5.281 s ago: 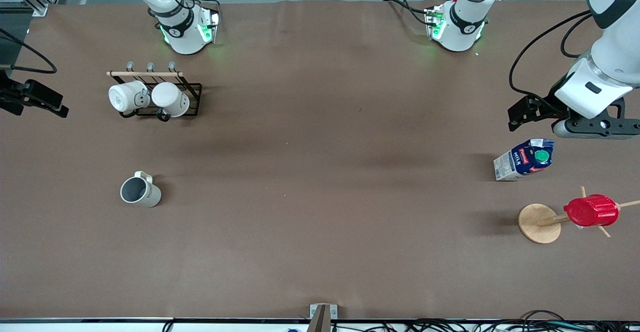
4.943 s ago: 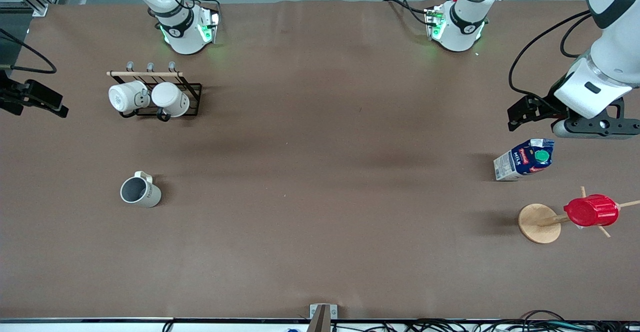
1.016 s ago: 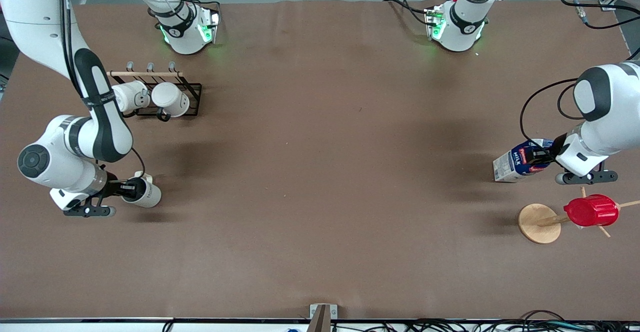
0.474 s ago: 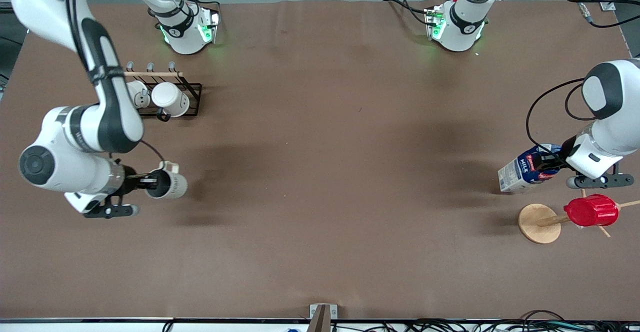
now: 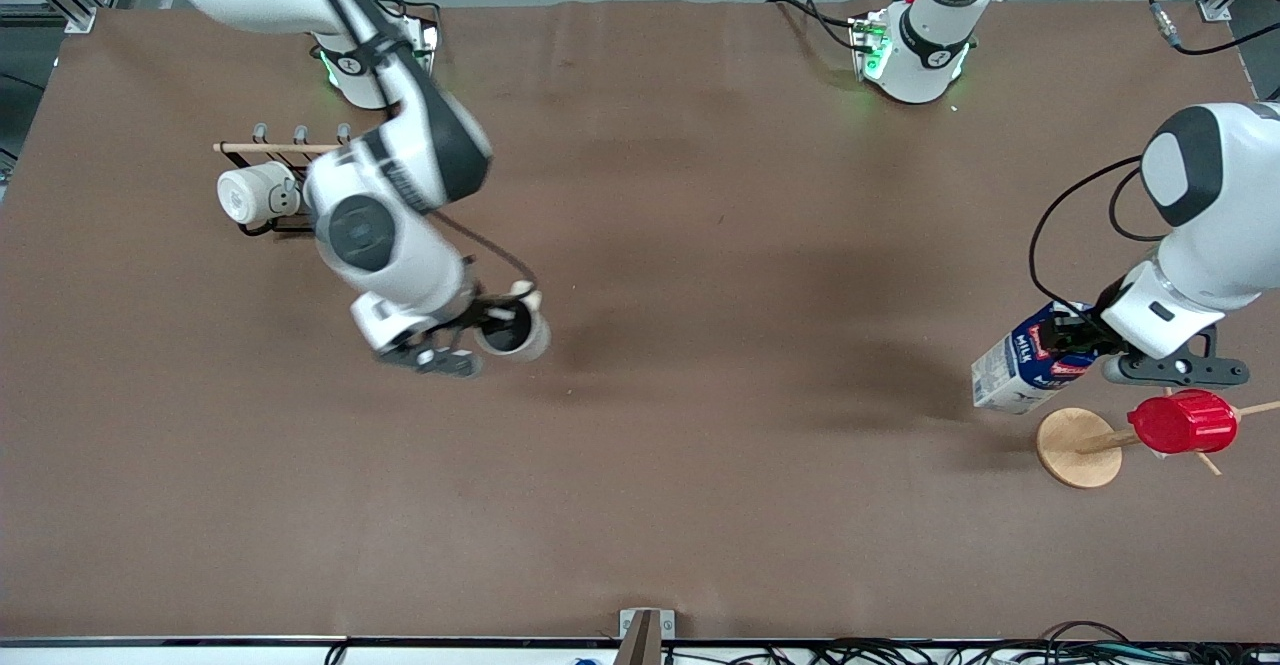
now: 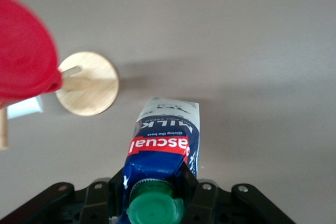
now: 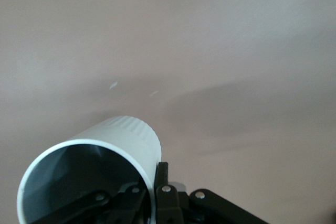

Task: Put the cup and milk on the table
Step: 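Carry the white mug to the table center with the right gripper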

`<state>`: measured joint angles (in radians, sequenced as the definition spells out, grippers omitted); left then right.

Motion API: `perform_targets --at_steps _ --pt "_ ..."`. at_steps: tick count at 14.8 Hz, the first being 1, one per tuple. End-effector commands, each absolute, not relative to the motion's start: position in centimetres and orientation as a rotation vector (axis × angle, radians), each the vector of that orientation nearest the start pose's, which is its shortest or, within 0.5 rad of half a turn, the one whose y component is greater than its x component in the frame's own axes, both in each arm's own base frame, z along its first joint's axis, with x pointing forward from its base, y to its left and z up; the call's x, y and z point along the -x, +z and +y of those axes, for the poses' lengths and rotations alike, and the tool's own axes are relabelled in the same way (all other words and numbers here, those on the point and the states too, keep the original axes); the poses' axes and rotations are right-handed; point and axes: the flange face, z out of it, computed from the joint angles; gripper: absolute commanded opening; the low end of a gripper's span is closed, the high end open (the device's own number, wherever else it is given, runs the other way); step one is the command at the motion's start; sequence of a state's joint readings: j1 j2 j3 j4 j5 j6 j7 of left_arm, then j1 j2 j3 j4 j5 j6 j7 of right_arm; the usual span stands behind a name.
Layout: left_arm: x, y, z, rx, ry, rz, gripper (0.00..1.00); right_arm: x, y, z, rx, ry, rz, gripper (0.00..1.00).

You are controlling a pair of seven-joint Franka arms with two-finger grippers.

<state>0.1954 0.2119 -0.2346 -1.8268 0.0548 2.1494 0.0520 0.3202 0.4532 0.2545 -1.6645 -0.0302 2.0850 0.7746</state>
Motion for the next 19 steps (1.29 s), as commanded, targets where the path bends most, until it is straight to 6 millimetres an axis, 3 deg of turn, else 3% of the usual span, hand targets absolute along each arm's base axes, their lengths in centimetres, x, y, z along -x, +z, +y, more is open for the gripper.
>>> perform_targets --at_steps 1,3,5,8,10,11,12,15,17,19 --pt "-62.1 44.9 -3.2 3.124 -0.194 0.206 0.0 -55.0 32.3 39.2 3.048 0.083 0.393 0.0" --pt "-61.7 44.9 -6.4 3.138 -0.184 0.194 0.0 -53.1 30.1 42.5 3.064 0.036 0.426 0.01" --pt "-61.4 44.8 -9.4 3.156 -0.18 0.165 0.0 -51.9 28.1 44.4 3.06 0.004 0.478 0.01" --pt "-60.4 44.1 -15.6 3.179 -0.16 0.247 0.0 -51.5 26.7 44.9 3.053 0.011 0.483 0.02" --pt "-59.3 44.0 -19.5 3.184 -0.153 0.288 0.0 -50.9 25.9 45.3 3.08 -0.006 0.442 0.07" --pt "-58.6 43.4 -21.8 3.188 -0.133 0.317 0.0 -50.1 25.5 46.1 3.09 -0.02 0.401 0.13" --pt "-58.1 42.8 -24.0 3.194 -0.115 0.335 0.0 -49.9 25.5 46.3 3.09 -0.023 0.389 0.3" --pt "-57.1 40.9 -30.6 3.225 -0.066 0.263 0.0 -50.0 25.5 46.2 3.091 -0.024 0.393 0.95" --pt "-55.7 39.9 -35.2 3.215 -0.064 0.24 0.0 -50.5 25.5 45.7 3.091 -0.023 0.408 1.0" --pt "-55.2 38.1 -38.8 3.2 -0.063 0.183 0.0 -51.4 27.4 44.4 3.1 -0.037 0.411 1.0"
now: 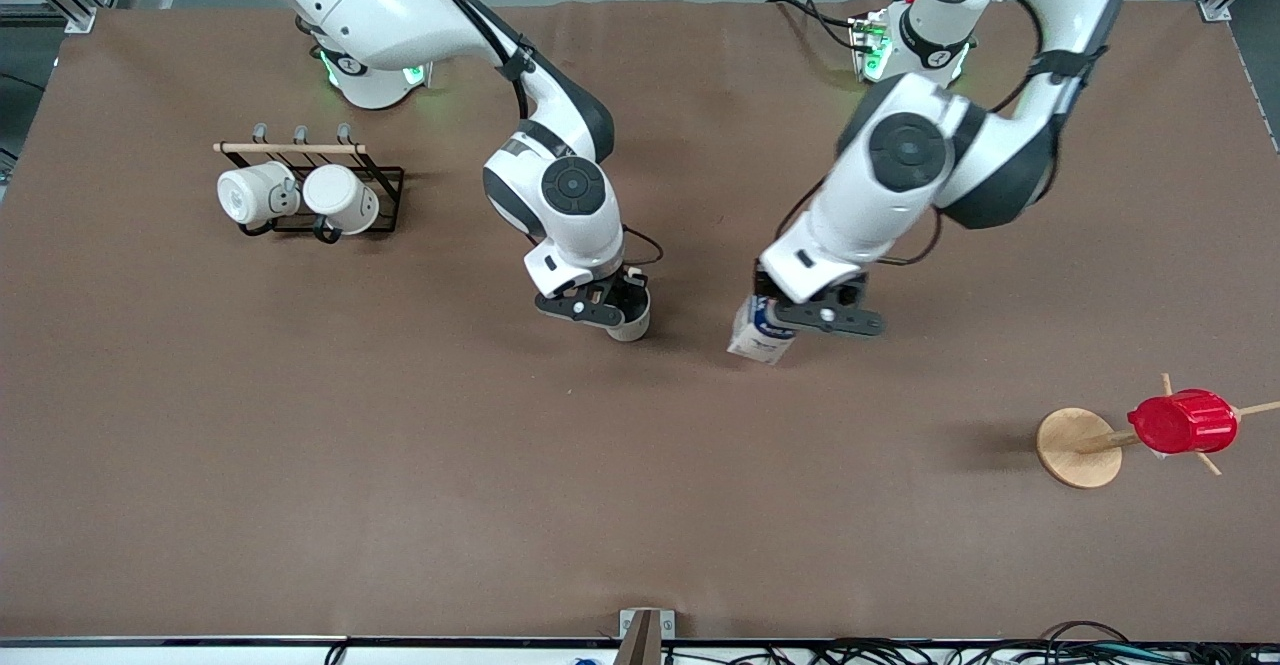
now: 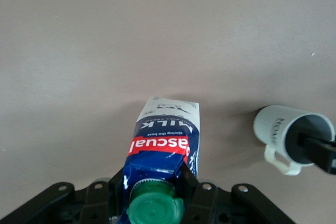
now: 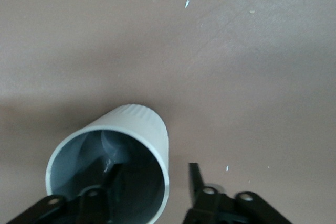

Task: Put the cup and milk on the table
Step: 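Carry the white mug to the table center with the right gripper, then withdraw the right gripper while the left gripper carries the milk beside the mug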

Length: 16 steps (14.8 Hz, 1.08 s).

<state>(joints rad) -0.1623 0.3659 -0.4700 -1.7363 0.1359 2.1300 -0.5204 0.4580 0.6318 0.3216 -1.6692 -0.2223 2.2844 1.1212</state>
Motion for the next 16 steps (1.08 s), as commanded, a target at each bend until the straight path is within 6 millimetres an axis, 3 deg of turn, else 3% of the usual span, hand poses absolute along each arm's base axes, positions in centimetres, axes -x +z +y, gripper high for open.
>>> perform_targets --at_steps 1,4,8,10,12,13,16 --pt "-54.9 37.3 -40.3 3.195 -0.064 0.165 0.0 -52.3 30.3 42.9 3.114 -0.064 0.421 1.0" --pt "-54.3 35.6 -42.3 3.196 -0.021 0.056 0.01 -55.0 40.2 36.4 3.163 -0.157 0.298 1.0" --pt "-54.4 36.7 -42.2 3.176 0.016 0.028 0.01 -57.2 50.5 26.9 3.215 -0.235 0.219 1.0" --pt "-54.5 36.4 -42.5 3.173 0.042 -0.025 0.01 -58.2 55.8 20.7 3.173 -0.221 0.269 1.0" --pt "-54.0 35.6 -43.2 3.163 0.063 -0.046 0.01 -58.8 59.6 14.6 3.175 -0.148 0.272 1.0" --pt "-54.1 35.9 -43.7 3.169 0.052 -0.039 0.01 -59.4 61.3 9.8 3.162 -0.101 0.277 1.0" --pt "-52.7 35.5 -45.8 3.169 0.058 0.015 0.01 -59.0 63.7 2.7 3.172 -0.038 0.176 1.0"
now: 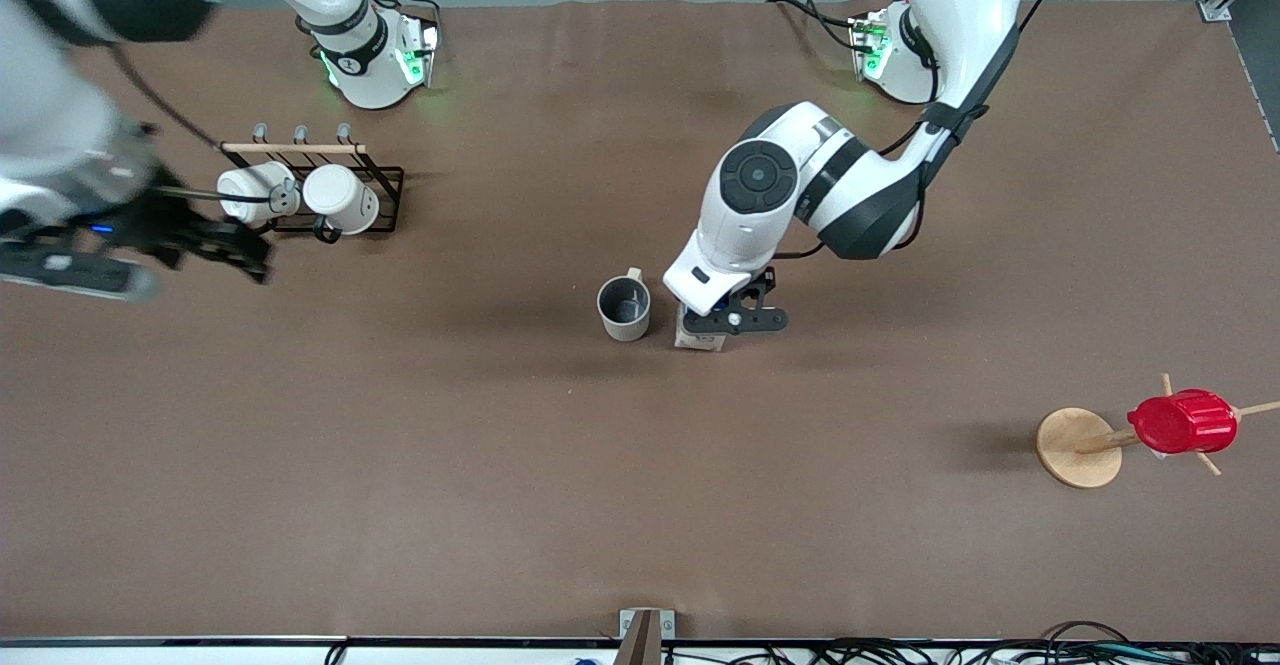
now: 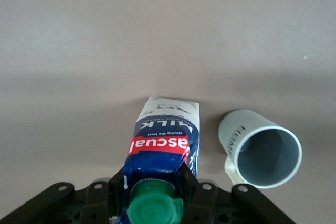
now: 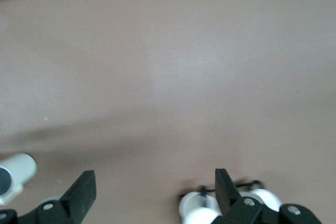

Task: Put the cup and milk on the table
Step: 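Withdraw the right gripper while the left gripper carries the milk beside the mug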

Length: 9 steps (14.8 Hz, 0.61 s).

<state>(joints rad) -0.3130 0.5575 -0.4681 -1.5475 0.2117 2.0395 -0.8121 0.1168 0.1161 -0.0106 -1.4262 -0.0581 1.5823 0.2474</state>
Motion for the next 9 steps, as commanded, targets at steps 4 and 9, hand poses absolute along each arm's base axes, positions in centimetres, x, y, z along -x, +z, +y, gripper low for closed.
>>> perform_targets --at_steps 4,9 --pt "-52.8 36.4 -45.6 3.17 0.034 0.014 0.01 -58.5 64.2 -2.1 3.16 -0.018 0.182 1.0" --pt "-52.5 36.1 -45.4 3.145 0.068 0.017 0.01 -57.8 64.5 -3.2 3.146 0.002 0.21 1.0"
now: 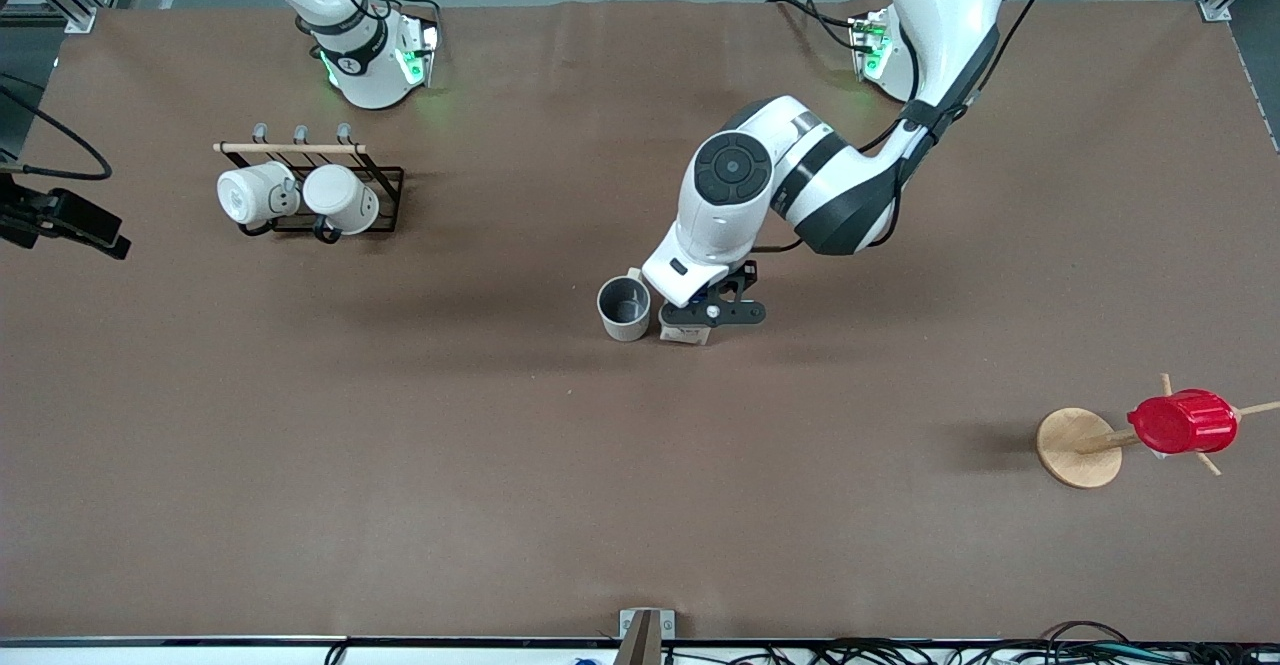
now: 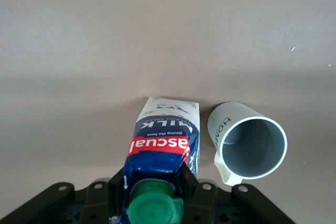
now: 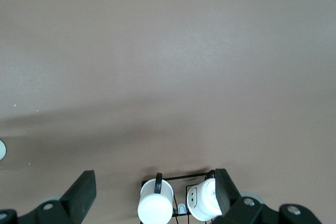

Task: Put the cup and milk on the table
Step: 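Lower the milk carton beside the mug and open the left gripper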

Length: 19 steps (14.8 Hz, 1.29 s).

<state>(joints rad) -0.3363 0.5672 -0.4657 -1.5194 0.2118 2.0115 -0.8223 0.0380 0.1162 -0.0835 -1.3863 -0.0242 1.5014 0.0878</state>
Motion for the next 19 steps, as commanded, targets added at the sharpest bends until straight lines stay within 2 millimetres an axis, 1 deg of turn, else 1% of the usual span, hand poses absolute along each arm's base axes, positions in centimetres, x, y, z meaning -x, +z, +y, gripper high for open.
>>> perform_targets --at_steps 1,5,7,9,12,15,16,17,18,19 --pt "-52.5 36.1 -45.4 3.145 0.068 0.017 0.01 -57.8 64.4 -3.1 3.146 0.007 0.205 1.0" --pt "-52.5 35.5 -45.5 3.142 0.081 0.02 0.02 -57.9 64.4 -2.4 3.147 0.002 0.188 1.0" --pt "-52.5 35.4 -45.5 3.141 0.083 0.02 0.04 -57.8 64.6 -2.3 3.148 -0.003 0.164 1.0" --pt "-52.4 34.2 -45.6 3.133 0.109 0.023 0.06 -57.8 64.6 -2.3 3.149 -0.003 0.15 1.0" --pt "-52.3 34.1 -45.7 3.132 0.111 0.032 0.1 -57.7 64.9 -2.0 3.15 -0.008 0.148 1.0" --pt "-52.2 33.9 -45.8 3.131 0.116 0.039 0.2 -57.6 65.0 -2.0 3.149 -0.008 0.148 1.0" --pt "-52.2 34.0 -45.8 3.132 0.113 0.042 0.26 -57.7 64.9 -2.1 3.153 -0.008 0.148 1.0" --pt "-52.3 34.0 -45.7 3.132 0.113 0.039 0.33 -57.7 64.9 -2.1 3.151 -0.008 0.148 1.0" --pt "-52.3 34.1 -45.7 3.133 0.111 0.039 0.44 -57.7 64.9 -2.3 3.151 -0.003 0.153 1.0" --pt "-52.3 34.2 -45.7 3.133 0.109 0.039 0.59 -57.7 64.9 -2.4 3.151 -0.005 0.153 1.0"
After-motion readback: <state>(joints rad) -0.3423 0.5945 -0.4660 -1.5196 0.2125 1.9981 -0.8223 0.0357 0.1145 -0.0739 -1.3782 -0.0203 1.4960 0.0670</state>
